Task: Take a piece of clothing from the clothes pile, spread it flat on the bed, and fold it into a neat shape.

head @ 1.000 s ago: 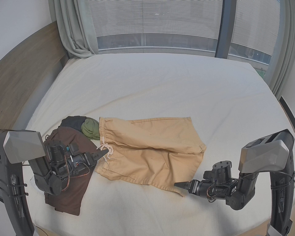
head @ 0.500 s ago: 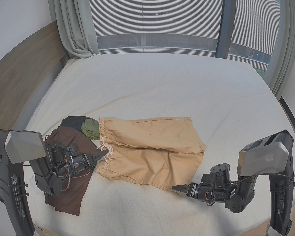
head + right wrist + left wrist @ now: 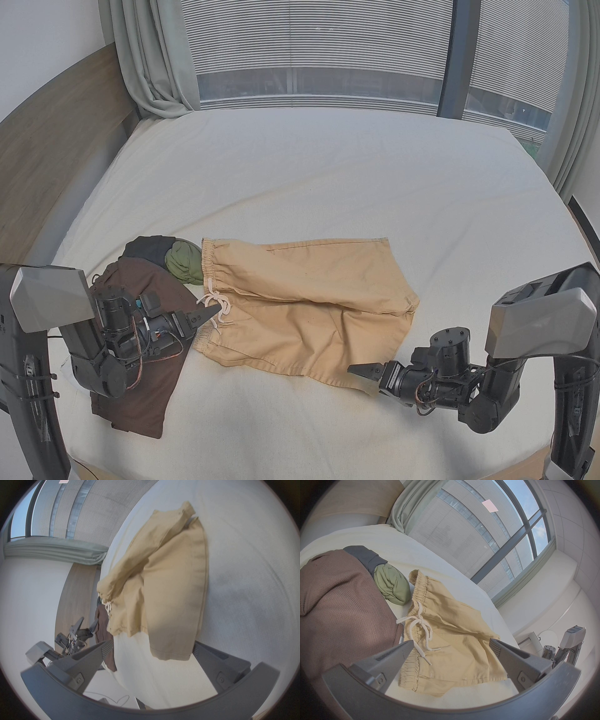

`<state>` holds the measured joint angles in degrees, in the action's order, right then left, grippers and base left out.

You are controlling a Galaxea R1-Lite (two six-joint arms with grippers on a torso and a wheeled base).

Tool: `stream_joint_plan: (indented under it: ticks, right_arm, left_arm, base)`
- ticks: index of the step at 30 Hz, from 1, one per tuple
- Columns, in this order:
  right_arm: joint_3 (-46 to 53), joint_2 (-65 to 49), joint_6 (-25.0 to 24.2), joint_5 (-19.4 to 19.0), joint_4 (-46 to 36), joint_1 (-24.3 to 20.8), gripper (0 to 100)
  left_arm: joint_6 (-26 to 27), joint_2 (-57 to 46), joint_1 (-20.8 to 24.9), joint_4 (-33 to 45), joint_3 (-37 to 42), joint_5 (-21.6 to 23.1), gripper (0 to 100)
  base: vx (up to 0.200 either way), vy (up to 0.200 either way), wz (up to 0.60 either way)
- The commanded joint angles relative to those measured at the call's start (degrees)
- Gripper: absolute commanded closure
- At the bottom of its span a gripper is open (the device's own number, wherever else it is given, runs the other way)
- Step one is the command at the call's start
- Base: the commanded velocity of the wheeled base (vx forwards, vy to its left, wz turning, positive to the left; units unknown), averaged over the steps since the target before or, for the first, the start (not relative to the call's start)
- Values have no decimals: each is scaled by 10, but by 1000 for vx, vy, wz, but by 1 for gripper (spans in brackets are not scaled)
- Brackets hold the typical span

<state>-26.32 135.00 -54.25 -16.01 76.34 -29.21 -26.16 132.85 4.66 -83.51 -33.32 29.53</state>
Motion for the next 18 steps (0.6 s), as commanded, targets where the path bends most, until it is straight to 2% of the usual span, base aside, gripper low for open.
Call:
stream_joint_plan:
  ticks: [1, 2, 3, 8, 18]
  right_arm:
    - [9, -11, -14, 22, 15, -3, 0]
    - [14, -5, -29, 43, 39, -11, 0]
    - [20, -4, -38, 48, 52, -14, 0]
    - [52, 7, -49, 51, 93, -21, 0]
    - [65, 20, -57, 53, 113, -21, 0]
  left_arm:
    - [0, -1, 0, -2, 0, 0, 0]
    - [0, 0, 0, -6, 0, 0, 0]
    - [0, 1, 0, -6, 0, 0, 0]
    - [0, 5, 2, -7, 1, -1, 0]
    - [0, 6, 4, -7, 2, -1, 0]
  base:
    - [0, 0, 0]
    - [0, 0, 0]
    - [0, 0, 0]
    - [0, 0, 0]
    - [0, 0, 0]
